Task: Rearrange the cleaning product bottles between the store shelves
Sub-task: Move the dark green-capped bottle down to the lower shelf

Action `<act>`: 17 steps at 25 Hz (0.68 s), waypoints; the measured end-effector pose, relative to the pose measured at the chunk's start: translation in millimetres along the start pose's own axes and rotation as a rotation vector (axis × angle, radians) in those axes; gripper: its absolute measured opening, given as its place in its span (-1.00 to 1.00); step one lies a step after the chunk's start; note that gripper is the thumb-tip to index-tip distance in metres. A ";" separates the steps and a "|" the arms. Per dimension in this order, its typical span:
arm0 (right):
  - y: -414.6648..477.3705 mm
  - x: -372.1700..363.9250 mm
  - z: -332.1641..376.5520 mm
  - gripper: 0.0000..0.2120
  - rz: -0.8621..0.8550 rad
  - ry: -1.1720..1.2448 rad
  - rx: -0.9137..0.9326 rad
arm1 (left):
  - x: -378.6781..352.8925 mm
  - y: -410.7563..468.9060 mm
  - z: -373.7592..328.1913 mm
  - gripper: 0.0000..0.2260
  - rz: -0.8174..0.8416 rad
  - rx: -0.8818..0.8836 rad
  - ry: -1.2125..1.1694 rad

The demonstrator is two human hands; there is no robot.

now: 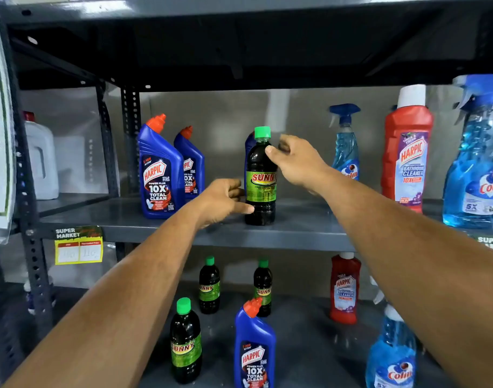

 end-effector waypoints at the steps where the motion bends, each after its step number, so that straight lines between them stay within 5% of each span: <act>1: 4.2 -2.4 -1.3 -0.52 0.005 0.010 0.013 | -0.9 2.0 0.6 -0.52 0.012 -0.018 0.005; 6: 15.2 -14.9 -8.3 -0.72 0.041 0.027 0.057 | -0.5 9.1 7.7 -0.55 0.000 -0.007 -0.011; 17: -17.8 13.3 7.5 -0.61 0.024 -0.001 0.106 | -27.5 -30.0 -8.0 -0.66 -0.135 -0.081 0.054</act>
Point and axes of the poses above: each hand's wrist, its own y-axis towards the middle knuckle, its own x-axis out of the back of the hand, z = x × y, the point moved 1 cm from there along y, towards the middle knuckle, and after that the axes turned 7 degrees about x, right-handed, at the moved point
